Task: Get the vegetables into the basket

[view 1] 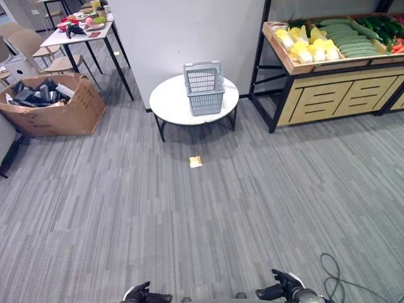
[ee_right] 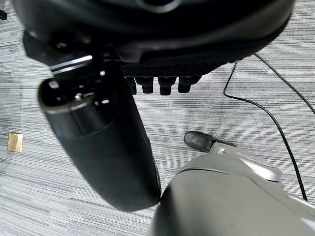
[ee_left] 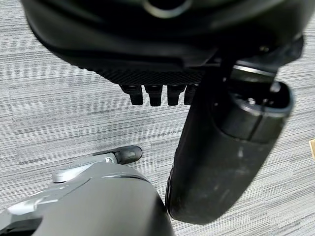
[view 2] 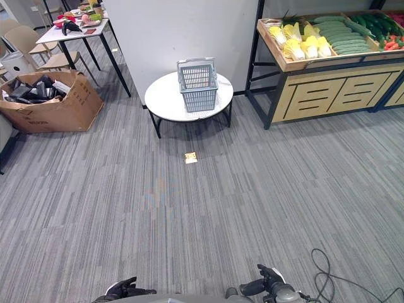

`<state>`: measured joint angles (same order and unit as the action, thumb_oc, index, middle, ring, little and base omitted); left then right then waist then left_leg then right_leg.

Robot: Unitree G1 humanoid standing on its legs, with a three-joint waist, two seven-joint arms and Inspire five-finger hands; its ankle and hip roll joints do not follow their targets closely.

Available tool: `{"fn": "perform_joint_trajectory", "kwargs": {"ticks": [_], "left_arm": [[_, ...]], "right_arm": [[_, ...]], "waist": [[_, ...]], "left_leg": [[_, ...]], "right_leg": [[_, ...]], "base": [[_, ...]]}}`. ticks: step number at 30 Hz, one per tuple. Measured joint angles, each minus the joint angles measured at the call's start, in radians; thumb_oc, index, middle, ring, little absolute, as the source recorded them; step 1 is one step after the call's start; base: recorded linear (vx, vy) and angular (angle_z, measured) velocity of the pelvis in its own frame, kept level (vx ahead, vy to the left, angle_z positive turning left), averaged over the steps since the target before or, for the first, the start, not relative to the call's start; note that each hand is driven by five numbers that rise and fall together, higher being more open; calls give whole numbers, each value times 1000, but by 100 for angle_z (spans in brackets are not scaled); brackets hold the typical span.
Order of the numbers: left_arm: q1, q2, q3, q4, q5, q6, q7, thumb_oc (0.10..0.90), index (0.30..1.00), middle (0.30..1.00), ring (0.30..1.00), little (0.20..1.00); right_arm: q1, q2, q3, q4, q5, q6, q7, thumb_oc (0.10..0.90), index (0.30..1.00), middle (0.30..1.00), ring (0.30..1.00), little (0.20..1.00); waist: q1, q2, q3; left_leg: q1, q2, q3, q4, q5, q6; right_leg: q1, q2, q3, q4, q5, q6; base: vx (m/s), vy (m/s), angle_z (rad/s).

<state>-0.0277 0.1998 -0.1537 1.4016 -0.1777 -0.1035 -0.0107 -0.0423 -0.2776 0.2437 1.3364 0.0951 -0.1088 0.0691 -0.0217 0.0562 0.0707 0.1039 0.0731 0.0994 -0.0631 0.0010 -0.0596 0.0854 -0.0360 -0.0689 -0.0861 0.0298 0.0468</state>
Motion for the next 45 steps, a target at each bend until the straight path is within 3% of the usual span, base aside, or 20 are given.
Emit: {"fn": "perform_joint_trajectory", "kwargs": {"ticks": [38,41,45], "left_arm": [[0,9,-10,-12,4,3,7,900,1000,1000,1000,1000],[-4,15,-14,-23,5,2,8,900,1000,1000,1000,1000],[-51,31,-22,-26,4,1,13,900,1000,1000,1000,1000]], "right_arm": [[-3,-1,1,3,-8,0,-18,900,1000,1000,1000,1000],[-13,-3,1,2,-8,0,-18,900,1000,1000,1000,1000],[-60,-15,2,3,-7,0,-21,900,1000,1000,1000,1000]], "waist": [[-6,-21,15],[-7,-18,23],[-13,-14,78]], "left_leg": [[9,7,21,-21,1,-1],[-13,11,21,-21,2,-4],[-69,20,17,2,9,-10]], "right_leg": [[-11,9,17,-5,4,2],[-35,13,20,0,4,3],[-102,19,18,58,0,-4]], "base": [[-2,-12,-1],[-42,-58,-3],[-30,-71,2]]}}
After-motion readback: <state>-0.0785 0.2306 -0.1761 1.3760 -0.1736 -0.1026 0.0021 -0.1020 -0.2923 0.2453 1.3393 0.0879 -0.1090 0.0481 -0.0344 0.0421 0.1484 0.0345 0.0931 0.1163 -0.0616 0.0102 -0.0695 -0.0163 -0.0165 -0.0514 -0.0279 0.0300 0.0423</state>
